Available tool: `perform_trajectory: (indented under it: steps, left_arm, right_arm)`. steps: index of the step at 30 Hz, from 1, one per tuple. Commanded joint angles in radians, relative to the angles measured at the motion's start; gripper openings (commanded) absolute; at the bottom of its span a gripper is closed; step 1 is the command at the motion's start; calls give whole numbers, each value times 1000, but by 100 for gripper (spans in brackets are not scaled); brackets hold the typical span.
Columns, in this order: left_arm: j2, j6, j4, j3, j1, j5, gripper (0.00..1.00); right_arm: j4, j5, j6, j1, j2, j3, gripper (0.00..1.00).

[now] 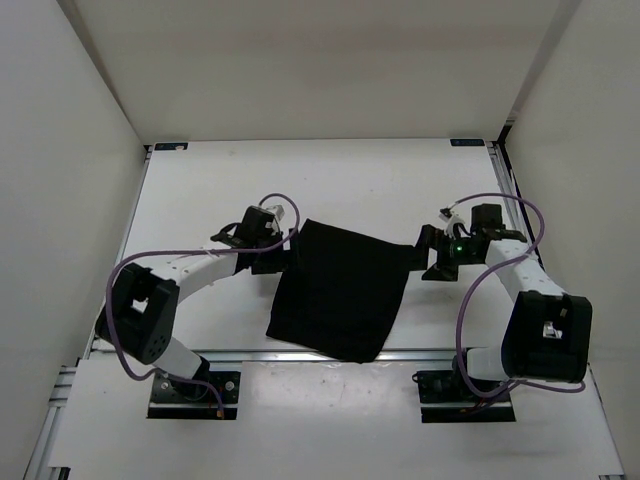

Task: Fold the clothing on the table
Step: Flatten the skirt out

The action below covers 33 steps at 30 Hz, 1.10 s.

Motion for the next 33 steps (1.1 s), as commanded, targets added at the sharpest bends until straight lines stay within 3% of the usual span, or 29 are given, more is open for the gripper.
perform_trajectory:
  steps: [1, 7, 15, 18, 20, 22, 25, 29, 33]
  left_arm:
    - [13, 42, 66, -3, -21, 19, 98]
    - [72, 80, 61, -5, -15, -7, 98]
    - [218, 129, 4, 71, -23, -30, 79]
    - [257, 128, 3, 92, -4, -21, 57]
    - [264, 108, 20, 92, 6, -20, 12]
    - [257, 76, 43, 83, 29, -29, 0]
    - [255, 62, 63, 94, 48, -27, 0]
    - [281, 70, 53, 141, 60, -10, 0]
    - [313, 62, 64, 186, 60, 9, 0]
  right_arm:
    - [59, 27, 24, 4, 17, 4, 99]
    - [71, 23, 18, -19, 78, 36, 99]
    - [77, 30, 21, -22, 176, 113, 99]
    - [96, 24, 38, -14, 204, 139, 98]
    - [102, 24, 45, -11, 229, 160, 84]
    - [107, 33, 39, 1, 267, 186, 77]
    - [99, 38, 19, 18, 339, 260, 70]
    - [71, 50, 10, 30, 458, 364, 72]
    - [51, 72, -19, 44, 543, 421, 68]
